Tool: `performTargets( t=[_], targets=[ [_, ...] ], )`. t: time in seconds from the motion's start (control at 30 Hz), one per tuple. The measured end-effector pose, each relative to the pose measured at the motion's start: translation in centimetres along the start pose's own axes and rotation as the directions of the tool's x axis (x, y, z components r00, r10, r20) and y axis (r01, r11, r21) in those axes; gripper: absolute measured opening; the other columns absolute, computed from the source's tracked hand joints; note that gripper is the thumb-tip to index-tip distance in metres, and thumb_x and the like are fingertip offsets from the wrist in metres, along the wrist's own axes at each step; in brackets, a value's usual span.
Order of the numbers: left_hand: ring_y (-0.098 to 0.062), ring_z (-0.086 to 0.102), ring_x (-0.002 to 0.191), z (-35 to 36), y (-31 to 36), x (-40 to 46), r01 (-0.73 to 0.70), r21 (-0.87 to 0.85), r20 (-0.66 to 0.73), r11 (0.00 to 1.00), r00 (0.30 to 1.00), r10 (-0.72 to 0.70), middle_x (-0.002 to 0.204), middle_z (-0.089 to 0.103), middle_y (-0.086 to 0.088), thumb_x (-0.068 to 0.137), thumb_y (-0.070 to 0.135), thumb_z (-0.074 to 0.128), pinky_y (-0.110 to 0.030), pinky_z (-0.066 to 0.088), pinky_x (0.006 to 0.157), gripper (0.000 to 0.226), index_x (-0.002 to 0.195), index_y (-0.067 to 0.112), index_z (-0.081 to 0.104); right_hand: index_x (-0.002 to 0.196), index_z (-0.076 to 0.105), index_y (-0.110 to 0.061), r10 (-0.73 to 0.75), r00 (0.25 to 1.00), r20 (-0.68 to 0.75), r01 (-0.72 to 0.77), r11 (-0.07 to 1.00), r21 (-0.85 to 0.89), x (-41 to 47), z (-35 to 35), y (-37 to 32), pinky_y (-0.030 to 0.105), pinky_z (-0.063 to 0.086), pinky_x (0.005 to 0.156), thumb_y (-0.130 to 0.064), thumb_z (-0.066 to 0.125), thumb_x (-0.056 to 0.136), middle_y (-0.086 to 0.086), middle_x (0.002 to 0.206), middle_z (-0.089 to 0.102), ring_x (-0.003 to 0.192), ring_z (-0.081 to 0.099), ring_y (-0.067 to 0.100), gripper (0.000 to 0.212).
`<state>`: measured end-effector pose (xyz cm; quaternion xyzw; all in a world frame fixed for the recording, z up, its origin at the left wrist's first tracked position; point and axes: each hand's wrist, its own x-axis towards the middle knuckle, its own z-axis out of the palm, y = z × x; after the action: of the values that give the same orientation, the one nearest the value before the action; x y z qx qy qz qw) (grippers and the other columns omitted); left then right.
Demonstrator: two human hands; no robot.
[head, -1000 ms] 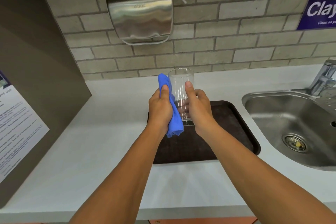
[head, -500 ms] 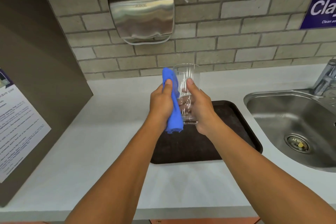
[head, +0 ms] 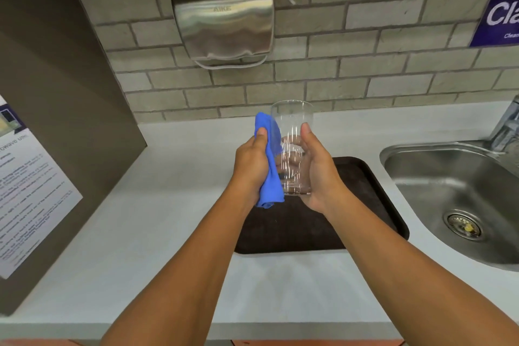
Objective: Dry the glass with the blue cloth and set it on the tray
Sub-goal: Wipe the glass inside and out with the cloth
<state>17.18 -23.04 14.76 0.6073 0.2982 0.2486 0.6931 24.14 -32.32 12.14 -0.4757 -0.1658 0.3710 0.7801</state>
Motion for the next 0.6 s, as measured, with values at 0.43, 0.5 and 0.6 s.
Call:
performTargets(
  t=[0.43,0.5,0.6],
  targets=[
    [-0.006,0.054,0.072,1.0,-1.5,-1.1,-0.403,0.529,-0.08,0.747,0.852,0.517,0.102,0.044,-0.003,0.103,0.038,0.032,-0.008,0.038,0.059,0.042,0.14,0.025,0.044,0.108,0.058,-0.013,-0.06,0.986,-0.158,0.015,0.962,-0.274,0.4,1.5,0.4,0.039,0.057,0.072,-0.064,0.067,0.079,0.003,0.088,0.068,0.075,0.065,0.017,0.06],
    [-0.016,0.057,0.076,1.4,-1.7,-1.6,-0.429,0.597,-0.077,0.678,0.811,0.58,0.105,0.041,-0.002,0.101,0.04,0.033,-0.022,0.047,0.065,0.05,0.15,0.027,0.032,0.101,0.058,-0.013,-0.068,0.988,-0.141,0.04,0.98,-0.195,0.2,1.6,0.7,0.039,0.057,0.072,-0.064,0.074,0.072,0.003,0.079,0.069,0.072,0.067,0.019,0.061],
    [-0.021,0.056,0.082,1.6,-1.2,-2.1,-0.441,0.691,-0.046,0.572,0.763,0.644,0.105,0.04,-0.001,0.1,0.041,0.032,-0.037,0.051,0.072,0.055,0.152,0.025,0.029,0.119,0.06,-0.003,-0.07,0.989,-0.131,0.055,0.991,-0.122,0.3,1.9,0.8,0.052,0.055,0.088,-0.076,0.079,0.054,0.013,0.091,0.065,0.085,0.064,0.027,0.099]
  ],
)
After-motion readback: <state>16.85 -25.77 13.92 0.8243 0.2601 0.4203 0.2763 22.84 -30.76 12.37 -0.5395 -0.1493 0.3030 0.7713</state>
